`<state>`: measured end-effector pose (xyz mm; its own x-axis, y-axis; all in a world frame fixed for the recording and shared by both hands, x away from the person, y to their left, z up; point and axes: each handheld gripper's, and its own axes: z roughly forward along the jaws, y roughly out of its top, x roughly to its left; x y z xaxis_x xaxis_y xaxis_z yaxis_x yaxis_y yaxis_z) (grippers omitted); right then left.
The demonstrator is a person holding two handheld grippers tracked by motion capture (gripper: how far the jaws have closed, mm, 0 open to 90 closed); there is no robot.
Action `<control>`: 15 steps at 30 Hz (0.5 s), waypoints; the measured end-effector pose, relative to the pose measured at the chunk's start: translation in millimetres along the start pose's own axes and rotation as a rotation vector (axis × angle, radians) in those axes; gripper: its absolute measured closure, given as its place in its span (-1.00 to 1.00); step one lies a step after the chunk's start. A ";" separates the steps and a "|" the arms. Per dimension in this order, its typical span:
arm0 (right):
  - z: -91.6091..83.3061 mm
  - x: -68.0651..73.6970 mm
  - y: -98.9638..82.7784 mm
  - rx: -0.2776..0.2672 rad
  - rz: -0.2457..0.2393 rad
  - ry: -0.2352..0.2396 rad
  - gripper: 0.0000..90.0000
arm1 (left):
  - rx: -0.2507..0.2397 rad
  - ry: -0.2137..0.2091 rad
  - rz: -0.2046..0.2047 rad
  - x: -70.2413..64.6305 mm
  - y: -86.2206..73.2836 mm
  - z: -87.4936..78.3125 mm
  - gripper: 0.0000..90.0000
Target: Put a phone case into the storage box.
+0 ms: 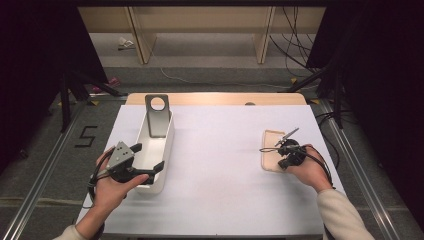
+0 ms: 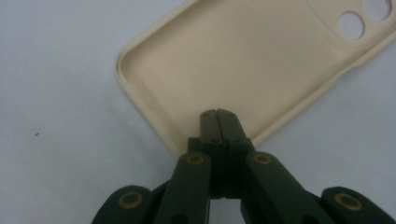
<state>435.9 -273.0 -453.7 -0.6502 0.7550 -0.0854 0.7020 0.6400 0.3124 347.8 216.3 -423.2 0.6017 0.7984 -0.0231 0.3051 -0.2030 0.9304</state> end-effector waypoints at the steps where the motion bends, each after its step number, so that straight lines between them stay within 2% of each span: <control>1: 0.0 -1.2 -0.7 -0.001 -0.005 -0.001 1.00 | 0.000 0.000 0.000 0.1 0.0 0.0 -0.96; 15: -1.6 -6.6 -5.0 0.013 -0.023 -0.020 1.00 | 0.000 0.001 0.001 -0.6 0.2 -0.2 -0.96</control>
<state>436.2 -281.5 -453.2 -0.6603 0.7427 -0.1118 0.6908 0.6590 0.2975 347.4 215.9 -422.9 0.6014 0.7987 -0.0215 0.3046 -0.2043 0.9303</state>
